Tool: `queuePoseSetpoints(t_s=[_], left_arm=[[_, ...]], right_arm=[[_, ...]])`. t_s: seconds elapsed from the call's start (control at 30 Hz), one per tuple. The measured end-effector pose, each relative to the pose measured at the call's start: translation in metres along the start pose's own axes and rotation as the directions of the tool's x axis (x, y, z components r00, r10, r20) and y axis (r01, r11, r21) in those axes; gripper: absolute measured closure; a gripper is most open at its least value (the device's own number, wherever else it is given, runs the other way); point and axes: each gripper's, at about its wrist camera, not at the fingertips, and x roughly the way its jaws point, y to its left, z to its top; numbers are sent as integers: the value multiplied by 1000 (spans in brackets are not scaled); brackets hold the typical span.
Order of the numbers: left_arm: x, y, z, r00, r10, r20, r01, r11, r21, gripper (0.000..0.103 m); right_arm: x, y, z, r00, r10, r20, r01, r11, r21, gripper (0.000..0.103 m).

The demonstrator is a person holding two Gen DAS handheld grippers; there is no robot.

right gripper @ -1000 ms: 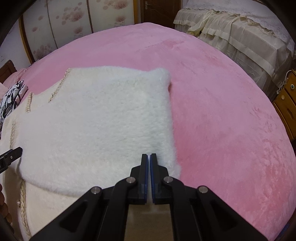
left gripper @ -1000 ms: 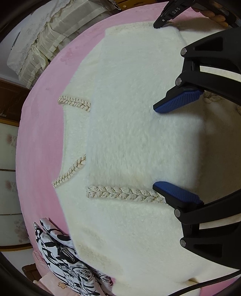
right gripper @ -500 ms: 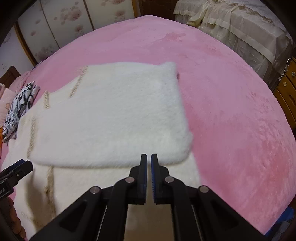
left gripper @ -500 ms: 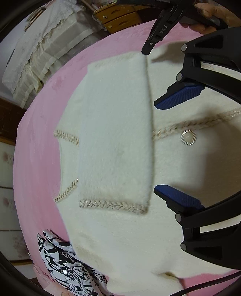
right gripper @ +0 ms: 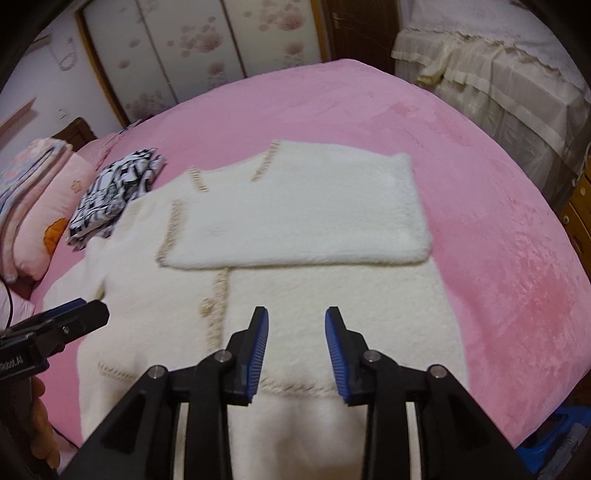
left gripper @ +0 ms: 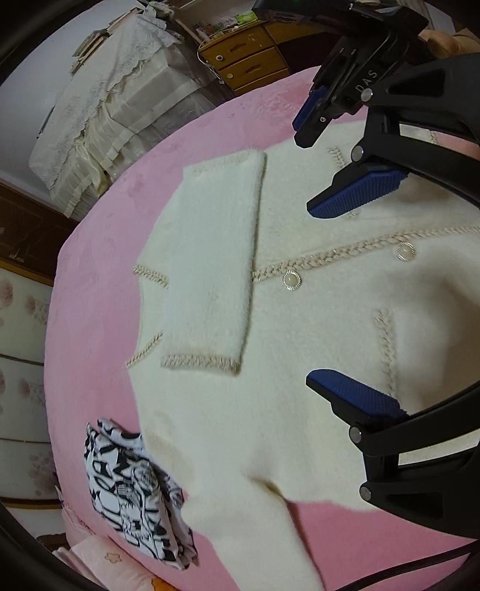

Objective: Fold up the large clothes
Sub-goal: 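Move the left tool to the other sleeve cuff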

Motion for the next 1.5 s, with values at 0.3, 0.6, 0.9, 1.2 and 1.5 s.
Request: queuePoseSetpoints(t_s=[0.3,0.6,0.9,1.2,1.5], left_arm=[[-79,65,-14,997,6,74,0,997,-78,20],[-149,160,-11,979,73,189,-35,979,-199,20],[-157,303,-5,957,93,275,37,901,-433,20],[-115,436,-13,960,212,183,-53,779,-625,20],[-85,530,-67,950,311,16,-167,554,-816,20]], right_arm=[[-44,87,-6,994,91,66,-79,984,-158,71],[-59,171,19,977,186,108,-154,955,-252,71],[-26,264,47,963,241,119,-191,925,-329,71],[41,336,61,964,261,59,-222,905,-364,71],[110,377,52,968,238,-74,-248,885,-394,71]])
